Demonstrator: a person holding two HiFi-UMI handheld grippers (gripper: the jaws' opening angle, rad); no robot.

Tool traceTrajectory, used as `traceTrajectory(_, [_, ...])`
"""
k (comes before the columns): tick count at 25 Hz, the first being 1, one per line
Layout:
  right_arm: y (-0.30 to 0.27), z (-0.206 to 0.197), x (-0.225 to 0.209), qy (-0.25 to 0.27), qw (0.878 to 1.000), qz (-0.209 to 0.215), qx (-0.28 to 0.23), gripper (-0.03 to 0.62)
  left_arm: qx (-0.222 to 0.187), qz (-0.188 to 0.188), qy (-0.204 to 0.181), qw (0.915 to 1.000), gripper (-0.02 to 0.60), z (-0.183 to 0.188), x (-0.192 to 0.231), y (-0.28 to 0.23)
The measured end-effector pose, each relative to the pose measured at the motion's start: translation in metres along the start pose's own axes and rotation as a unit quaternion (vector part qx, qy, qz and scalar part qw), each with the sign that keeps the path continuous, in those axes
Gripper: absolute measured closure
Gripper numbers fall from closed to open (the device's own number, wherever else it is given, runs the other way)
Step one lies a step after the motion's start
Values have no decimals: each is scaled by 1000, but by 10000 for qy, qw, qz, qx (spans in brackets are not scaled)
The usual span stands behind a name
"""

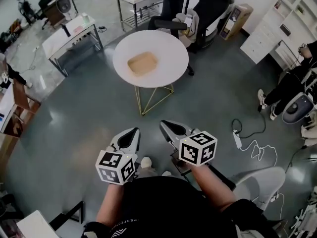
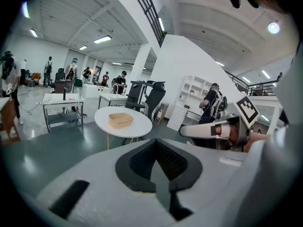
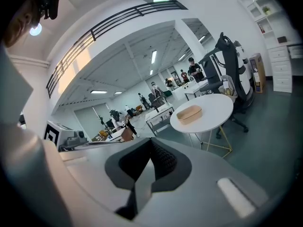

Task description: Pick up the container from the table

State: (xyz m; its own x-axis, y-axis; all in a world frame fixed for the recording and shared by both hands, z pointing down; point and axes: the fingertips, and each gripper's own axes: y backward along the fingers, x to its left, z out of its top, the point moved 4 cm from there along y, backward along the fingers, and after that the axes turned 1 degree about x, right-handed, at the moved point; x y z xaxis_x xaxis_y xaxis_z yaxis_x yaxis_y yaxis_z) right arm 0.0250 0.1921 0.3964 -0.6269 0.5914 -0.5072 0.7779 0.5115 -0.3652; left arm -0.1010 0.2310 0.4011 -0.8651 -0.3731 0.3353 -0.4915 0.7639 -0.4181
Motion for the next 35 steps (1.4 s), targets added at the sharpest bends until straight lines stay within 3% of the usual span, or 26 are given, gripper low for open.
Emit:
traceTrajectory(17, [-55, 21, 1, 72, 9994, -317, 101, 592, 317, -615, -87, 9976, 583, 1, 51, -23])
traceTrajectory(25, [-74, 50, -33, 86, 9996, -219, 176, 592, 315, -603, -248, 9974, 583, 26, 59, -65])
traceTrajectory(35, [-83, 94, -105, 78, 9993, -78, 362, 592, 269, -552, -538, 9967, 583, 70, 52, -145])
